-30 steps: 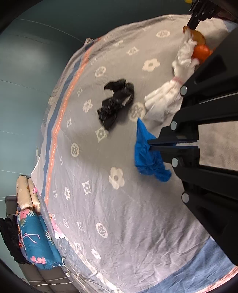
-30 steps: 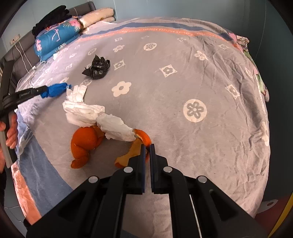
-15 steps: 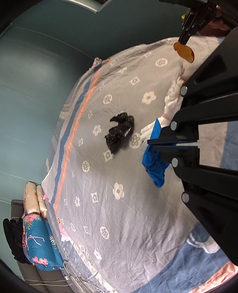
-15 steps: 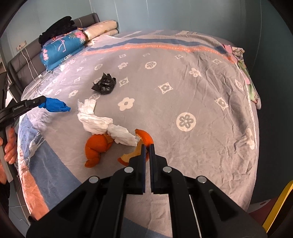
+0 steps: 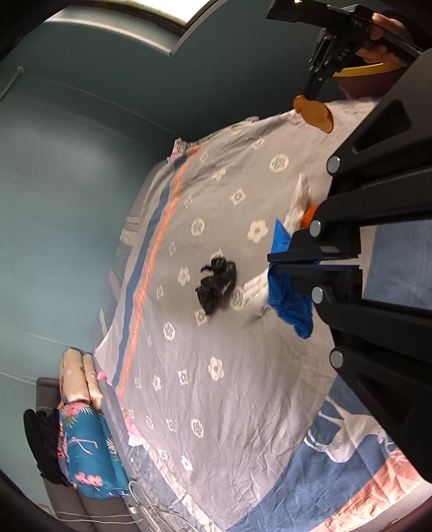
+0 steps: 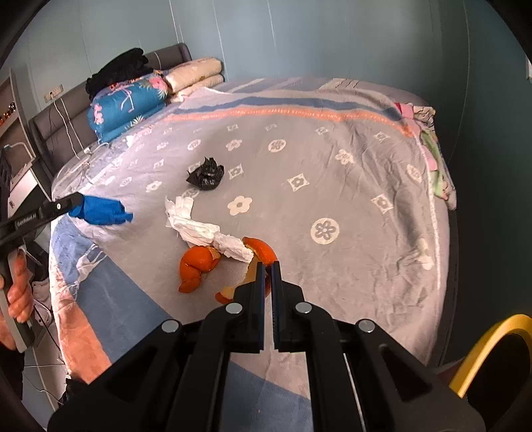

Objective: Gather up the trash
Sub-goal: 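Carry the blue glove and orange peel to the bin and open both grippers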

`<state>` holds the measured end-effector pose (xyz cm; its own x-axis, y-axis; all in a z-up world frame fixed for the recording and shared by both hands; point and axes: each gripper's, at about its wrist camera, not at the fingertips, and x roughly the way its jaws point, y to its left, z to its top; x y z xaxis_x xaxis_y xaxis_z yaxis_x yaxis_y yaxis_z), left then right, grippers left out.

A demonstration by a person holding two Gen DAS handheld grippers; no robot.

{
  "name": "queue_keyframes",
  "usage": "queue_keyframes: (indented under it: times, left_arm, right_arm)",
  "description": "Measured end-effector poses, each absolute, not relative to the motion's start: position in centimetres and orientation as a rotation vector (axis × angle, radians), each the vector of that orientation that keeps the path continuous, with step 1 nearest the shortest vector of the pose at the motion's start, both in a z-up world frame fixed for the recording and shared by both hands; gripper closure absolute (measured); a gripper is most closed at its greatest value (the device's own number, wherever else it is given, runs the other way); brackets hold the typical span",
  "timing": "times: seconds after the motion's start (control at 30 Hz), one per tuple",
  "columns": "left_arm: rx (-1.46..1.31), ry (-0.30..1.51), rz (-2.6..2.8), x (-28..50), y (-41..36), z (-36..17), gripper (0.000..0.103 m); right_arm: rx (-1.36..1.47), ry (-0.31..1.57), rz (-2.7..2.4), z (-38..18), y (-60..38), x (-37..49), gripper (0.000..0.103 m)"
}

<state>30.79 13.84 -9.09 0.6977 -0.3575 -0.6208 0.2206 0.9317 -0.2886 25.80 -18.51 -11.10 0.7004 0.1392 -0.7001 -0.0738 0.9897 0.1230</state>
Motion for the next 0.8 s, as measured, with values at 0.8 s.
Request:
queue_keyframes:
  times: [0.8]
  left_arm:
    - [-0.134,0.678,-0.568,21.4,0.9,-5.4,0.102]
  right_arm:
    - [0.107,0.637,0.032,-2.7,-26.4,13.7,0.100]
